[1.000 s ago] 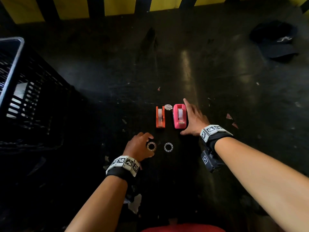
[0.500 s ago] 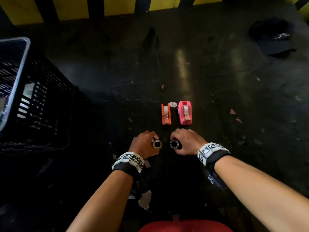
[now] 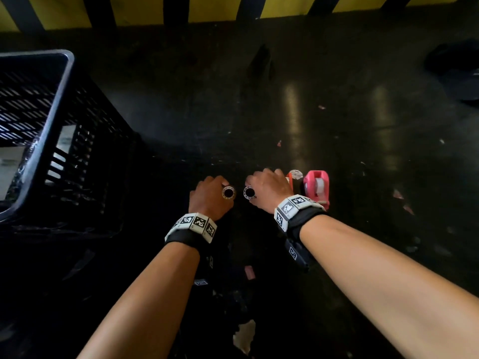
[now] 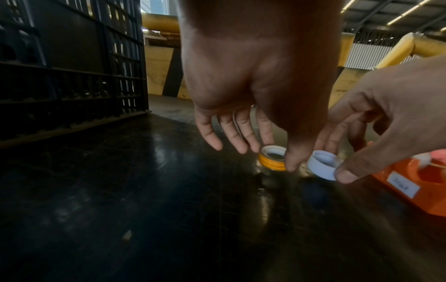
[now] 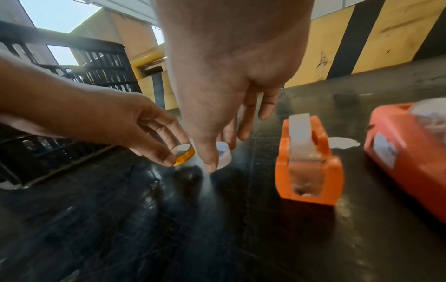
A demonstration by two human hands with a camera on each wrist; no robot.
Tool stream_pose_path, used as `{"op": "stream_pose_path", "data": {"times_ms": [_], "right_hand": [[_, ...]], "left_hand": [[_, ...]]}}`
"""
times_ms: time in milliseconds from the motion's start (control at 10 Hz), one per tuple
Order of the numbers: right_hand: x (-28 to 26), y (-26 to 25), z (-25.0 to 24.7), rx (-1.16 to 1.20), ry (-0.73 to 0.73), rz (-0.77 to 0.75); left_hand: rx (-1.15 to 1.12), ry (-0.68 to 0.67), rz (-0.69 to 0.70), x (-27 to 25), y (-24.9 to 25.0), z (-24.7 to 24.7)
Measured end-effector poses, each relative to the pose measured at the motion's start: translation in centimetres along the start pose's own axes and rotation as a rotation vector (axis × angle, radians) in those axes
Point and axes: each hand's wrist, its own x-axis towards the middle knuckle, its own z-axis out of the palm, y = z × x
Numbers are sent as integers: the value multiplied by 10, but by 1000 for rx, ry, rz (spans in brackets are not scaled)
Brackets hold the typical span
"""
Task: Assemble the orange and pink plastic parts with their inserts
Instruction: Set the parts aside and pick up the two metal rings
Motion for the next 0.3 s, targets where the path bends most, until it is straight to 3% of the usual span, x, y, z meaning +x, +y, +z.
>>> {"op": "stream_pose_path", "data": {"times_ms": [300], "right_hand": [[-4,1,4,79,43,52]], "left_hand": [[-63,13,-4,3,-15,9]]}}
